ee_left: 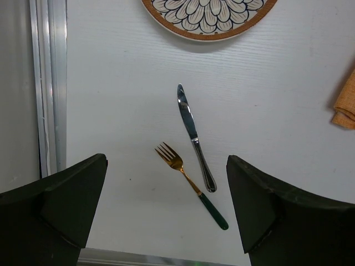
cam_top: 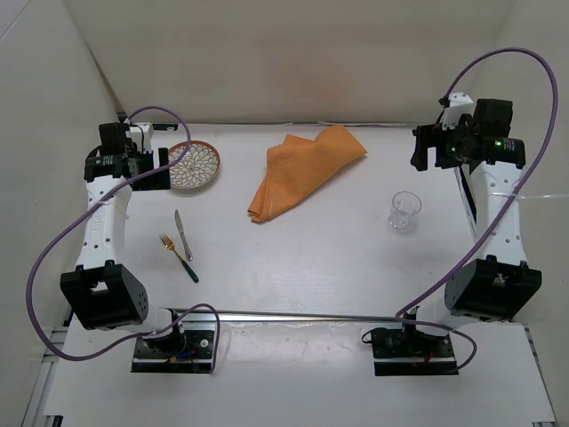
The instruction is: Set the dinner table for one person
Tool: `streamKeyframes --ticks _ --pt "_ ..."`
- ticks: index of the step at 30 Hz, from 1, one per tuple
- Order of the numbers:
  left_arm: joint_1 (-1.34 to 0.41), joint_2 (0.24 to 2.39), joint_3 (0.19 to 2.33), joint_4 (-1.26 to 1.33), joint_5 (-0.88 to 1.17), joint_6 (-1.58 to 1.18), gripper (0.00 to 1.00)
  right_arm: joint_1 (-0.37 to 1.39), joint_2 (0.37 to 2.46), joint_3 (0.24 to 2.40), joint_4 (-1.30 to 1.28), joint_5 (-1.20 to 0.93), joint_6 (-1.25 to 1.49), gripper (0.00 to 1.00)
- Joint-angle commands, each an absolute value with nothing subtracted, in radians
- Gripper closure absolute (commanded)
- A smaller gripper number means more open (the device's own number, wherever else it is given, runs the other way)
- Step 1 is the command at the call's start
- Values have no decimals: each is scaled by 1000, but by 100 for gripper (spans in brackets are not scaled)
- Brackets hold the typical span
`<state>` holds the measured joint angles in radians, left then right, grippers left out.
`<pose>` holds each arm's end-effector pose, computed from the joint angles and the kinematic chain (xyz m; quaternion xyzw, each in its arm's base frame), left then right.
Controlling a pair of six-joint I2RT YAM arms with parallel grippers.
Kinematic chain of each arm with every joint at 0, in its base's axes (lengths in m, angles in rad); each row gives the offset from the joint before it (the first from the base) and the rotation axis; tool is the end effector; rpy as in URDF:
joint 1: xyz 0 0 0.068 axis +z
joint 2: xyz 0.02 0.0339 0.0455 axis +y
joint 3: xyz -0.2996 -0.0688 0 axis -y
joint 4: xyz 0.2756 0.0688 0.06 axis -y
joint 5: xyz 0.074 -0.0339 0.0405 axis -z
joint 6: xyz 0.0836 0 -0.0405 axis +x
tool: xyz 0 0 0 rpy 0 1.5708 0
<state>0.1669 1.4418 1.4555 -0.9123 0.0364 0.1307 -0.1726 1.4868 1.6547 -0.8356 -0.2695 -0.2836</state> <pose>0.3499 0.0559 0.3511 -0.0111 0.9438 0.0319 0.3287 0.3762 -0.0430 0.4215 -0.1080 0.8870 0.0200 0.4485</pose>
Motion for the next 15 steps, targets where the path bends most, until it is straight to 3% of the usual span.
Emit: streamKeyframes --ticks 1,10,15 --pt "164 1422 1474 -911 48 124 0 -172 1453 1660 -859 -317 -325 0" --pt "164 1440 1494 -931 92 143 0 -100 1382 1572 -848 -227 -442 0" --pt "120 1505 1531 -956 216 216 0 -6 1327 1520 -888 -103 -575 0"
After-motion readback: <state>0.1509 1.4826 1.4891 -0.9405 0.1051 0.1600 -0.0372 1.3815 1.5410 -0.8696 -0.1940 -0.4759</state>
